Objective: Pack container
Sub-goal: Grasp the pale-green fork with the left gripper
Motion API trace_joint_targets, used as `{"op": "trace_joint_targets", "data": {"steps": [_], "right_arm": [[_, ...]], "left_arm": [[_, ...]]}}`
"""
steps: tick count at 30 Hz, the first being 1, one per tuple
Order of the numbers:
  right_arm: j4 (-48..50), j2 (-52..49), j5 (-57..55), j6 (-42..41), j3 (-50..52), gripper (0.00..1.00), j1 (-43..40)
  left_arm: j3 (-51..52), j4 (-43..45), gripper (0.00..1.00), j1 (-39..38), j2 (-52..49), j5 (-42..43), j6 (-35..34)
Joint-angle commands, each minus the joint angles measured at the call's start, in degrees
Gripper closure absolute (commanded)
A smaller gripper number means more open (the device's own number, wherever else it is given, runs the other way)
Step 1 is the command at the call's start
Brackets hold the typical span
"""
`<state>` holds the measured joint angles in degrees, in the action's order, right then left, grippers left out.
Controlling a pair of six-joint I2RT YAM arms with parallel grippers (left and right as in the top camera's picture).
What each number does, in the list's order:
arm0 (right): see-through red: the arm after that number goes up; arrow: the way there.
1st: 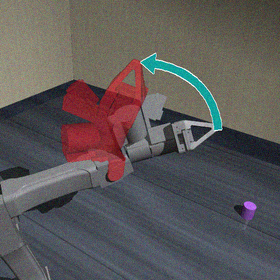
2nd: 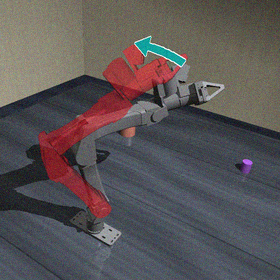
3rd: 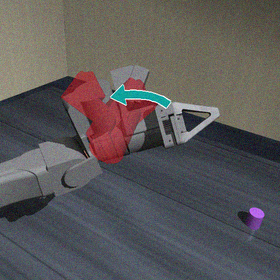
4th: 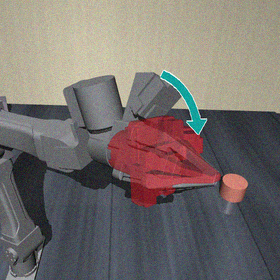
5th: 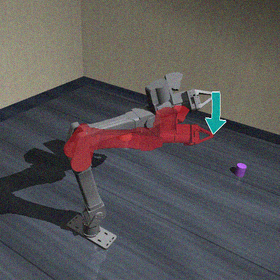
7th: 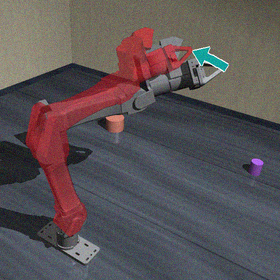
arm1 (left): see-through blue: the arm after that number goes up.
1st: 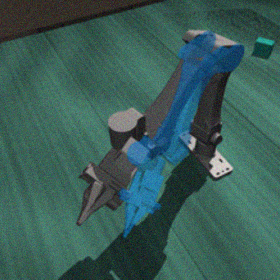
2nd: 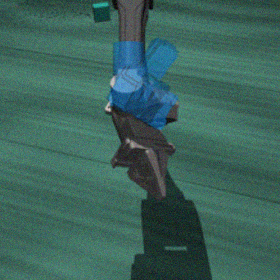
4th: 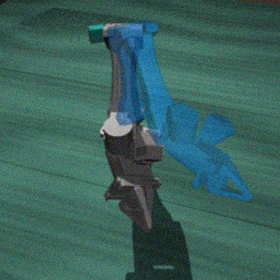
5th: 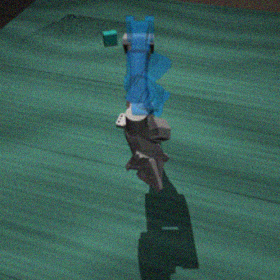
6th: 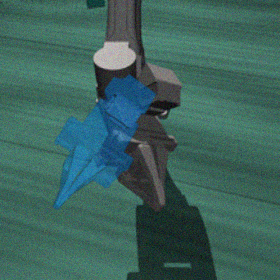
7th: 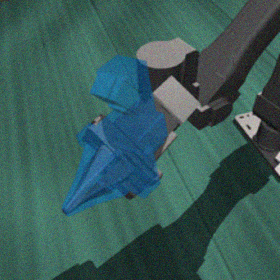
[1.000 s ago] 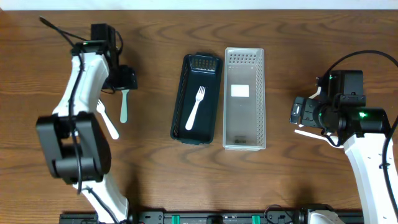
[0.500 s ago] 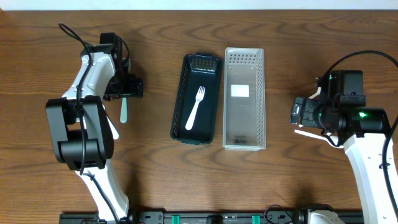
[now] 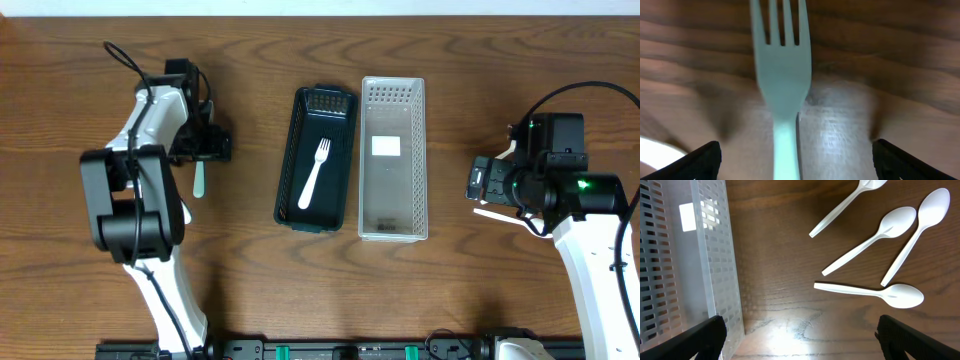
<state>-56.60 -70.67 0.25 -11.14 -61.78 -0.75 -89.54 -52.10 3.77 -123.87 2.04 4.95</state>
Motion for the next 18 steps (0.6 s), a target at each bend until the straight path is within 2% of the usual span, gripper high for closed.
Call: {"op": "trace_joint_targets", "data": {"steps": [1,6,10,15,18], "right_arm": [[-0.5,0.1,0.2,0.1,-1.0,0.01,0.4],[-0.8,0.1,0.2,0.1,-1.0,0.01,0.4],[-0.9,0.1,0.2,0.1,-1.0,0.01,0.4],[-0.9,0.1,0.2,0.1,-1.0,0.01,0.4],[-0.9,0.1,0.2,0.0,-1.0,0.01,0.4]], "left_arm": [[0.2,0.0,0.1,0.4,-1.2,0.3,0.4],[0.2,0.3,0.11,0.4,-1.2,0.3,0.4],[0.2,0.3,0.37,0.4,-1.2,0.4,0.4],[0.2,0.3,0.43,0.4,-1.2,0.4,0.3],[0.2,0.1,0.5,0.4,-1.2,0.4,0.4]]}}
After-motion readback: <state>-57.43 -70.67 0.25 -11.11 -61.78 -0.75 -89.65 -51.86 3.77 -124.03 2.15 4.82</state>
